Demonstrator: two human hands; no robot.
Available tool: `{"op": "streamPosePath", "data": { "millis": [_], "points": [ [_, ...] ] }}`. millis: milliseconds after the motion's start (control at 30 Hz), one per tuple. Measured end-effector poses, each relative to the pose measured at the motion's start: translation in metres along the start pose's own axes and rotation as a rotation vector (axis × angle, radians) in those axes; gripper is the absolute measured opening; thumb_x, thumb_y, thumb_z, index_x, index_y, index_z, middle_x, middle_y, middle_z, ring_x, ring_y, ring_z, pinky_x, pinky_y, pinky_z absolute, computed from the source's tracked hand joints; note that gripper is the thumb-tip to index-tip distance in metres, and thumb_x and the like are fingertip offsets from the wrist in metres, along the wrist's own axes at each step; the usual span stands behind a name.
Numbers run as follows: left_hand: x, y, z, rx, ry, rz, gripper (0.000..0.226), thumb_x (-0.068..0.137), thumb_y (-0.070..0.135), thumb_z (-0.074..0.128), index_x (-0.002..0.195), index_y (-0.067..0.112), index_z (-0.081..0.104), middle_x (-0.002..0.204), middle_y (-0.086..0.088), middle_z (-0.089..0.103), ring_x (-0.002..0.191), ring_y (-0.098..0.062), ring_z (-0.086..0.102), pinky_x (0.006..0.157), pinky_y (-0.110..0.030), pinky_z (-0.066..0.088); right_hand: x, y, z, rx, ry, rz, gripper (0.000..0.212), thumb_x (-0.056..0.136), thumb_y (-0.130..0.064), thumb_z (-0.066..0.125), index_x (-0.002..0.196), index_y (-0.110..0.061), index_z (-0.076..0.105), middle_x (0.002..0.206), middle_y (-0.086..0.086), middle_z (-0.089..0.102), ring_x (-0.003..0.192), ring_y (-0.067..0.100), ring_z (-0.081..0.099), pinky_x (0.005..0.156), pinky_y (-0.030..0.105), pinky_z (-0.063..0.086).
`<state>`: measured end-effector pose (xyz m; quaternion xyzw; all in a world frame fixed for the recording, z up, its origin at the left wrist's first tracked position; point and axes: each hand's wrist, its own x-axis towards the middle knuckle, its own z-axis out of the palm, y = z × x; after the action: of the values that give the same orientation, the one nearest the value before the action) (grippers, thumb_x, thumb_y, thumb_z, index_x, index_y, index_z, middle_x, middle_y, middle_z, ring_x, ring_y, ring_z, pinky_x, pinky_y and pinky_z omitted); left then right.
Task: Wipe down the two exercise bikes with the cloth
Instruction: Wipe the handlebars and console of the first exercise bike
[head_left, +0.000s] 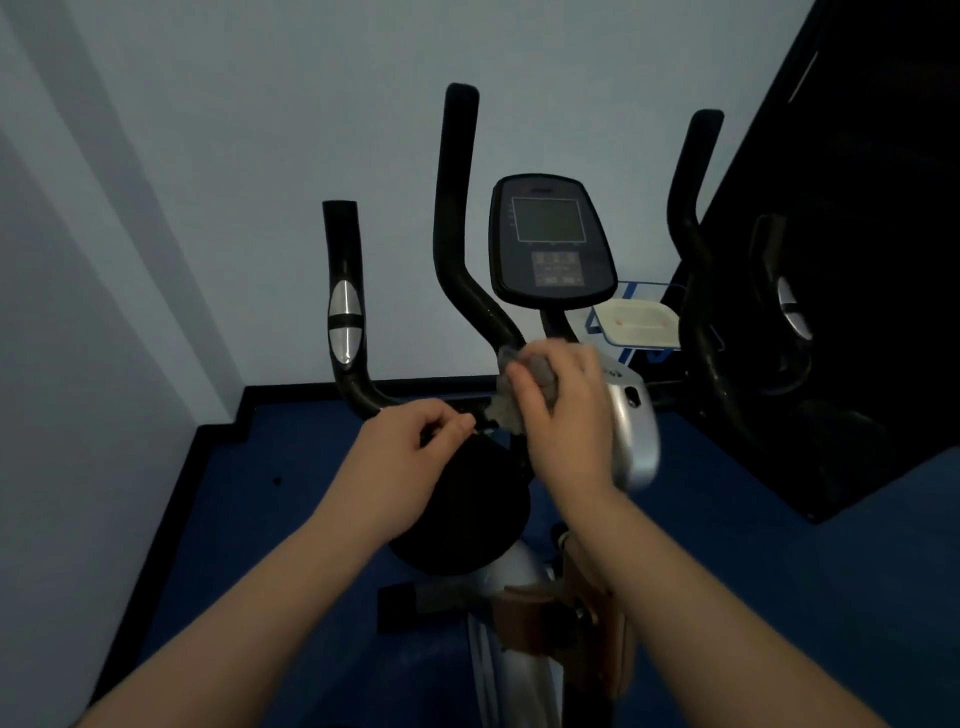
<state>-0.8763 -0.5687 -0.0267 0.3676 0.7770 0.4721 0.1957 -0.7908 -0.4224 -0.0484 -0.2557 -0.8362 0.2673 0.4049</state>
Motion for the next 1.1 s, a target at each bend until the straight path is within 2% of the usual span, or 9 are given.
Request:
{"op": "streamPosePath", "data": {
  "millis": [100,233,300,400,467,600,733,900,1100],
  "points": [
    [-0.001,0.000,0.000,0.009,0.006,-0.001,0.021,0.094,0.037,0.056,0.082,0.027,0.069,0.077,0.009,0.068,0.074,0.002,0.061,0.061,-0.010,0.044,-0.042,0.009,-0.010,0.073,-0.032,-0.081,0.015,0.090,-0.032,0.056,0.100,-0.023,0.063,0.105,-0.002,0.046,0.095,-0.002,0.047,0.079,0.007,0.039],
    [0.000,0.001,0.001,0.031,0.010,0.007,0.020,0.094,0.036,0.056,0.081,0.027,0.069,0.076,0.007,0.068,0.074,0.000,0.061,0.061,-0.015,0.046,-0.010,0.013,-0.023,-0.116,-0.182,-0.272,0.015,0.092,-0.034,0.057,0.100,-0.023,0.063,0.101,-0.001,0.049,0.086,0.008,0.051,0.063,0.031,0.051],
    [0.000,0.001,0.001,0.026,0.021,0.013,0.020,0.094,0.036,0.057,0.080,0.027,0.069,0.076,0.006,0.068,0.073,-0.001,0.062,0.061,-0.017,0.046,0.007,0.007,-0.018,-0.127,-0.168,-0.197,0.011,0.092,-0.033,0.060,0.100,-0.025,0.062,0.101,-0.003,0.048,0.083,0.009,0.052,0.064,0.031,0.049],
    [-0.001,0.001,0.000,0.000,0.019,0.005,0.020,0.094,0.036,0.057,0.082,0.028,0.070,0.077,0.009,0.069,0.074,0.002,0.061,0.061,-0.010,0.045,-0.022,0.002,-0.008,-0.012,-0.012,-0.062,0.010,0.091,-0.027,0.061,0.097,-0.020,0.064,0.103,-0.003,0.048,0.089,-0.007,0.046,0.074,0.008,0.039],
    [0.000,0.000,0.000,0.003,0.014,0.000,0.020,0.094,0.037,0.056,0.083,0.029,0.070,0.079,0.010,0.069,0.075,0.003,0.061,0.060,-0.008,0.043,-0.057,0.001,-0.006,0.073,0.054,-0.026,0.016,0.090,-0.028,0.057,0.097,-0.016,0.066,0.103,0.000,0.048,0.096,-0.009,0.047,0.080,0.002,0.035],
    [0.000,0.000,0.001,0.026,0.011,0.009,0.020,0.094,0.038,0.056,0.084,0.029,0.070,0.080,0.011,0.069,0.077,0.003,0.061,0.062,-0.009,0.045,-0.056,0.006,-0.009,0.058,0.024,-0.068,0.017,0.090,-0.026,0.057,0.097,-0.014,0.067,0.101,-0.001,0.049,0.086,-0.003,0.048,0.075,0.002,0.038],
    [0.000,0.000,0.001,0.036,0.024,0.012,0.020,0.094,0.037,0.056,0.084,0.029,0.071,0.080,0.011,0.069,0.078,0.002,0.062,0.068,-0.019,0.048,-0.029,-0.002,-0.006,0.106,0.085,0.083,0.005,0.092,-0.020,0.064,0.096,-0.019,0.065,0.102,0.002,0.054,0.087,-0.006,0.047,0.076,0.002,0.035],
    [-0.002,0.000,0.002,0.040,0.031,0.013,0.021,0.094,0.038,0.055,0.082,0.029,0.070,0.078,0.012,0.069,0.076,0.003,0.062,0.066,-0.020,0.047,-0.080,-0.017,-0.007,0.277,0.072,0.192,0.019,0.092,-0.015,0.063,0.092,-0.033,0.060,0.101,-0.002,0.051,0.093,-0.004,0.053,0.078,0.003,0.038],
    [0.000,0.000,0.001,0.040,0.037,-0.010,0.020,0.094,0.038,0.056,0.081,0.030,0.071,0.077,0.011,0.069,0.074,0.001,0.062,0.066,-0.018,0.048,-0.021,-0.005,-0.003,0.185,0.139,0.225,0.005,0.091,-0.023,0.066,0.092,-0.026,0.062,0.099,-0.005,0.051,0.088,-0.002,0.049,0.075,0.000,0.032]
  ]
}}
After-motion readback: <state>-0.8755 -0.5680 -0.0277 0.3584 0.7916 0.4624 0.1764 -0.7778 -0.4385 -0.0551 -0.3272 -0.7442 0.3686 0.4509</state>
